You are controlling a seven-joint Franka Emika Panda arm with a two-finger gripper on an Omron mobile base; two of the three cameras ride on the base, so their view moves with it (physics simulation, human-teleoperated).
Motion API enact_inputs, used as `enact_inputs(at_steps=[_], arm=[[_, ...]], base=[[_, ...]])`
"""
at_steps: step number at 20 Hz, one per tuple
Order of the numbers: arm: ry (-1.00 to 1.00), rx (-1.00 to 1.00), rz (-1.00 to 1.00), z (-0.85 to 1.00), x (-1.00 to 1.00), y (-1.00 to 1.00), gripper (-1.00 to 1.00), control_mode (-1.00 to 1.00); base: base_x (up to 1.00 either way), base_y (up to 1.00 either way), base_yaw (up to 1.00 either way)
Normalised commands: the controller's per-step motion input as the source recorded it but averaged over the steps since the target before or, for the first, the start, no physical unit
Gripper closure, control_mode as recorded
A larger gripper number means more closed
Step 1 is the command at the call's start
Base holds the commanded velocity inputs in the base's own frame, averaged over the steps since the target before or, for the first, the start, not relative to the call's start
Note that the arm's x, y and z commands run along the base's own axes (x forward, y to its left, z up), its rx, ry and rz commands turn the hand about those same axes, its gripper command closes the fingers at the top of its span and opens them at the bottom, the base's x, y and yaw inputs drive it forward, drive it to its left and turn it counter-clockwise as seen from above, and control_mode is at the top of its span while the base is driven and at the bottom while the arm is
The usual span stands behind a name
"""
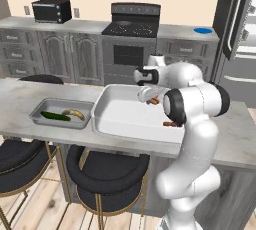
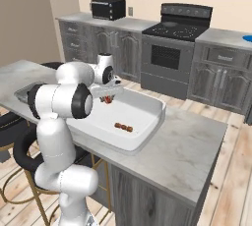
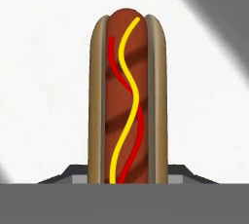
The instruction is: Place the cold items (banana and cucumber) from the fridge in one tupperware on the dining counter. Place the warm items (hot dog and kebab skewer) in the stove area in another tupperware.
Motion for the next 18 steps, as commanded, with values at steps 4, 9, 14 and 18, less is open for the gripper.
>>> enact_inputs(at_steps=[4,9,14,18], arm=[[0.01,-0.12,0.11,-0.67,0.54,0.05,1.0,-1.0],[0.0,-0.08,0.08,-0.63,0.01,0.04,1.0,-1.0],[0.0,0.0,0.0,-0.41,-0.39,0.05,1.0,-1.0],[0.0,0.0,0.0,-0.19,-0.07,0.0,1.0,-1.0]], base=[[0.0,0.0,0.0],[0.0,0.0,0.0],[0.0,0.0,0.0],[0.0,0.0,0.0]])
